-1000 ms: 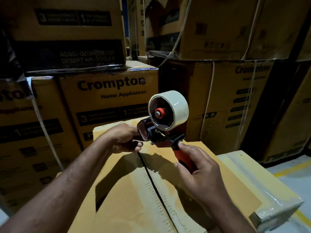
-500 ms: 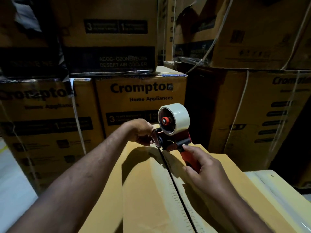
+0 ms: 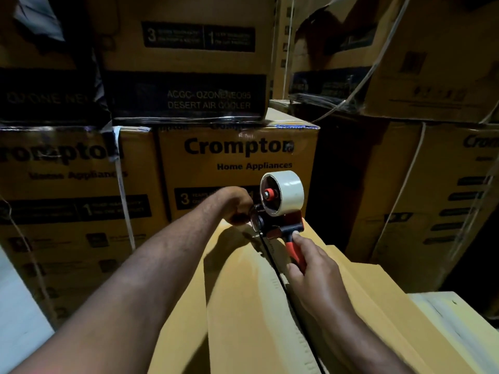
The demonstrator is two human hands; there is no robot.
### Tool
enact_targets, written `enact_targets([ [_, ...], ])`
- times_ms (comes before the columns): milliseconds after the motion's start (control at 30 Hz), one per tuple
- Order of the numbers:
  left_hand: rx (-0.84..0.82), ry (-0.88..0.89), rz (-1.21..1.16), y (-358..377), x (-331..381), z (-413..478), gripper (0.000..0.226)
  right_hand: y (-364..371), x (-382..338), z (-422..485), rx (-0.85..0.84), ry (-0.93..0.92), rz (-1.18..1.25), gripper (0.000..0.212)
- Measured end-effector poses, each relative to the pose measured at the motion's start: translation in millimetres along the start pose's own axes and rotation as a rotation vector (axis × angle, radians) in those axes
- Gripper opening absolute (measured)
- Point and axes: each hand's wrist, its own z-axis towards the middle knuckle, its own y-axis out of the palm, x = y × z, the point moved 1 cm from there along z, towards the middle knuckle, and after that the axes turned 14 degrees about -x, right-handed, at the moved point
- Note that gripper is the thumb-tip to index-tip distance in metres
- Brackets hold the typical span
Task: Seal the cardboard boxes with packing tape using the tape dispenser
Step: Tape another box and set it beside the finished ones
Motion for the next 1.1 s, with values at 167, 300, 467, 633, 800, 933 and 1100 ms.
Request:
enact_targets([
  [167,0.144,0.062,0.149,-4.4,-4.2,37.0,0.007,16.5,-2.1,20.0,0.019,0.06,0.048,0.063],
  [300,0.331,0.074,0.301,-8.5,-12.6,58.8,0.011,21.2,-3.2,24.5,0.025,0.072,0.04,0.062],
  [467,0.34,0.064,0.345,-12.3,-17.1,71.8,0.011,24.8,-6.4,25.1,0.001,0.049,-0.006,0.061],
  [633,0.337,0.044,0.317,-14.6,-22.9,82.5,0.007,29.1,-11.4,28.5,0.004,0.064,-0.008,0.062],
  [800,0.309,0.027,0.289,-14.5,-30.7,92.7,0.011,32.7,-13.0,36.0,-0.004,0.086,0.004,0.062],
  [933,0.154,0.025,0.247,-16.9,-35.8,90.1,0.017,32.0,-8.7,33.9,-0.02,0.121,-0.01,0.062],
  [1100,0.115,0.053,0.244,-13.7,-35.6,90.3,0.004,27.9,-3.3,33.8,-0.064,0.162,-0.007,0.061],
])
